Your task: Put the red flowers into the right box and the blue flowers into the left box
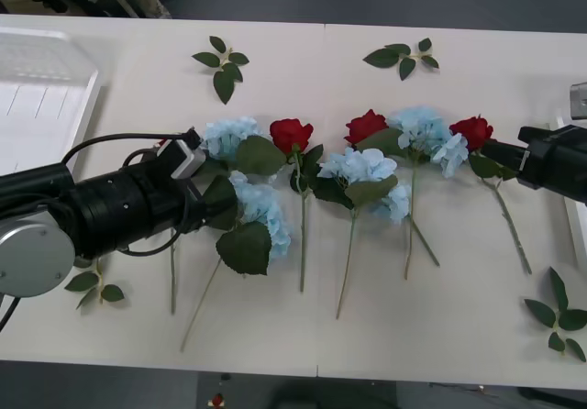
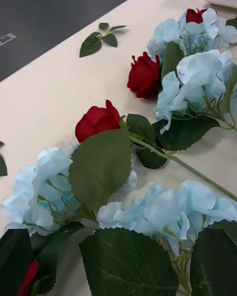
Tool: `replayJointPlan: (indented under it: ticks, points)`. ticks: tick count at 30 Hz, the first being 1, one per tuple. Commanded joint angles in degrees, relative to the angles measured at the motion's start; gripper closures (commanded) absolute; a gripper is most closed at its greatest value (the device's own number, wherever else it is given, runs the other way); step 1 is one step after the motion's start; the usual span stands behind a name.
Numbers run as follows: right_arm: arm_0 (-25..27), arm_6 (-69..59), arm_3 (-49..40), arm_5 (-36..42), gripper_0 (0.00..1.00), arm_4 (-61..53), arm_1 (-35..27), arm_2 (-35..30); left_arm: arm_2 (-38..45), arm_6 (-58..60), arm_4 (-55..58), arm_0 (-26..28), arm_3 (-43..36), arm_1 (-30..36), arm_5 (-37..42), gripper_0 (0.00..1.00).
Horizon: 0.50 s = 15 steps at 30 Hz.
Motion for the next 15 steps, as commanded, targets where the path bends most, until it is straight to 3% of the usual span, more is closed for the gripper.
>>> replayJointPlan:
  ticks: [1, 11, 15]
  points:
    - [2.0, 2.7, 0.8, -0.6, 0.08, 0.0, 3.3, 1.0, 0.5, 0.0, 1.0, 1.0, -0.7, -0.2, -4.1, 0.0]
    - [0.8, 1.8, -0.1, -0.6, 0.08, -0.2, 0.3, 0.6, 2.6, 0.7, 7.3, 0.8, -1.0, 6.9, -5.3, 0.0]
    - [-1.3, -3.9, -0.2, 2.8, 0.08, 0.1, -2.5, -0.2, 3.5, 1.7, 8.2, 2.6, -1.0, 10.0, -5.3, 0.0]
